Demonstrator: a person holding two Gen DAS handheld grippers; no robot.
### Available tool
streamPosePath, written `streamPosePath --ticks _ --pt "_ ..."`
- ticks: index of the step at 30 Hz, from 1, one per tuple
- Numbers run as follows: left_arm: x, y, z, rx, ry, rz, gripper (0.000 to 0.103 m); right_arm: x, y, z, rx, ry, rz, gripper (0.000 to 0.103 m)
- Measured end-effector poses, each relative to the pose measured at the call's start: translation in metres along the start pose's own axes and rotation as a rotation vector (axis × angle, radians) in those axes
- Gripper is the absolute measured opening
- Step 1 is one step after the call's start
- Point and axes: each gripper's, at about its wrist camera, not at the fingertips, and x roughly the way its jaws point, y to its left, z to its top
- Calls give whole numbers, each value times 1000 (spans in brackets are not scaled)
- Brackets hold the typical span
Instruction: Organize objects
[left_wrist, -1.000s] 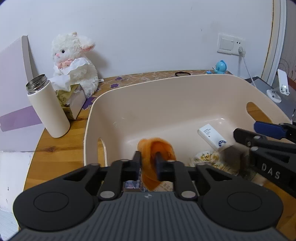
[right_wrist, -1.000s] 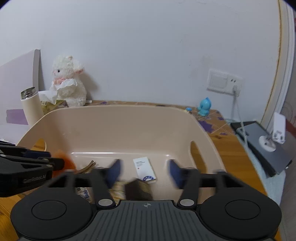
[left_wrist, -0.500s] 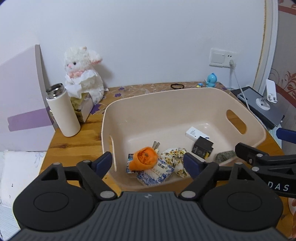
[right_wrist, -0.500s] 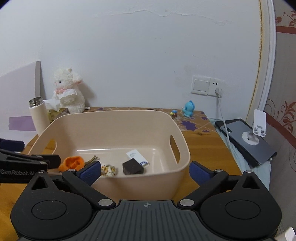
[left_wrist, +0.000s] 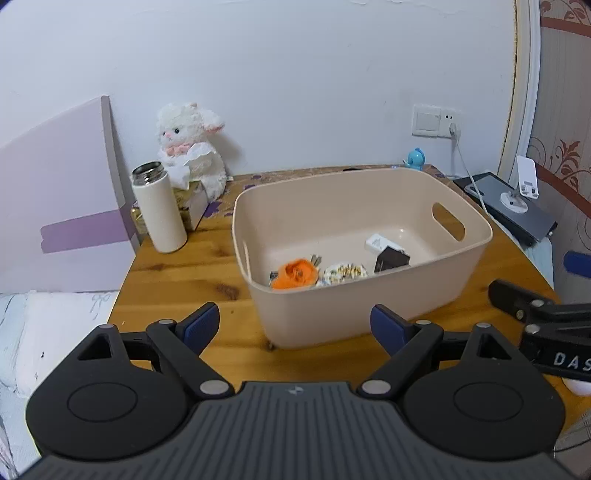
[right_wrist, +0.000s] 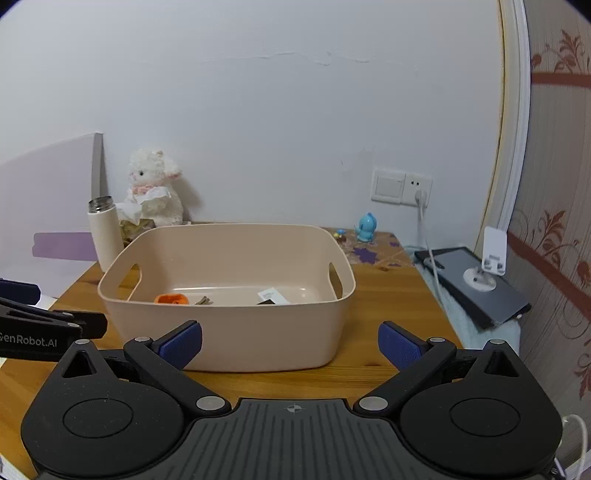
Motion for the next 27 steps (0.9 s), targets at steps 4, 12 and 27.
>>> streamPosePath --ticks 4,12,27 --pt "-19 6 -11 -23 -13 -4 90 -18 1 -7 -13 -11 8 103" --pt "-53 13 -30 -57 -13 -46 94 -43 0 -26 24 9 43 103" --pt "-90 16 -56 -33 -18 -72 96 -70 2 -56 60 69 92 103"
